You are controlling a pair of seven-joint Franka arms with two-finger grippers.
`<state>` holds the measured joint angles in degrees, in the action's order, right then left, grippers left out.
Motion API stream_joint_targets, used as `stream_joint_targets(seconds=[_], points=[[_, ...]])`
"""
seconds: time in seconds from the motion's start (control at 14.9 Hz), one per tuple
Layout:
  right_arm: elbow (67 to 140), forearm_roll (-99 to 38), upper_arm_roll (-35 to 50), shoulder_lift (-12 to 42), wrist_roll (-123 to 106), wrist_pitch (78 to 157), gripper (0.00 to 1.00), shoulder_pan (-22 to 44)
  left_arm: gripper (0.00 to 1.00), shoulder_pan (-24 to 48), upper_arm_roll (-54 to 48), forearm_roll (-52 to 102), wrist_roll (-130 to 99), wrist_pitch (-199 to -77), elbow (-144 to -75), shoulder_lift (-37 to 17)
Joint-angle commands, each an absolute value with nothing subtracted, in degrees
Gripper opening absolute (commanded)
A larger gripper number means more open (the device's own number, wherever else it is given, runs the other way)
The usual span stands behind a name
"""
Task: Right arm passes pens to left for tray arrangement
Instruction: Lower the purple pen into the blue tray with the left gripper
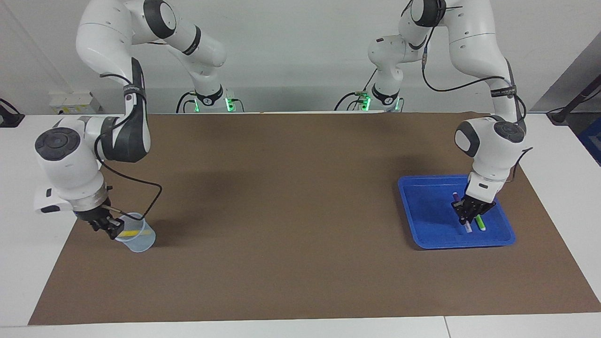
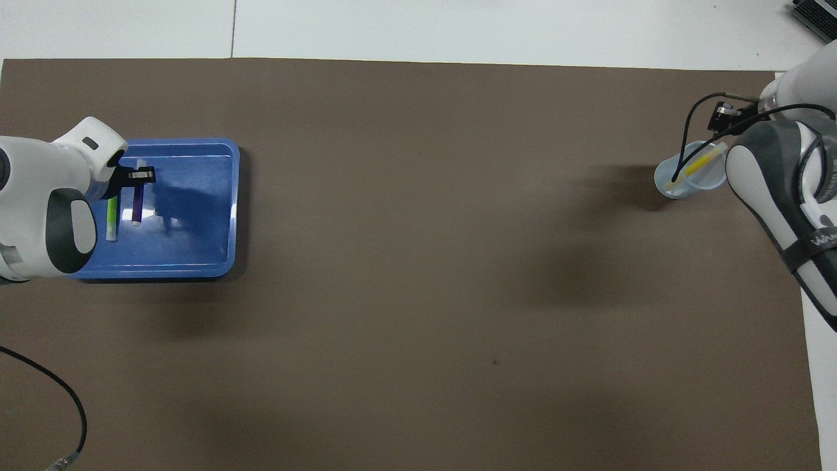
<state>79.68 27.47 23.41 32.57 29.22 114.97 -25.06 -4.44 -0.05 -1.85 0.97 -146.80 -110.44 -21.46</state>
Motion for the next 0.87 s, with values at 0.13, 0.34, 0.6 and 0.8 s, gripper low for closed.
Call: stream_joint_targets(seconds=[0.13,0.34,0.6,0.8], points=[[78.0,28.7,24.0,34.5,32.1,115.4,0.49,-24.6,0.00,-4.9,-0.6,-1.5,2.1,-147.7,-108.9,-23.5],[78.0,28.7,24.1,34.4,32.1,114.6,0.48,-24.7,0.00,-5.2,-0.7,-1.5,2.9,-147.7,-108.7,-23.8],[78.3,28.5,24.0,34.3,32.1,114.7,0.48,-25.5,0.47,-5.2,-0.8,-1.4,4.4,-147.7,-108.7,-24.0],[78.8,28.4,24.0,34.3,32.1,114.9,0.47,-26.0,1.00,-5.3,-0.8,-1.3,4.5,-147.5,-108.5,-24.0]])
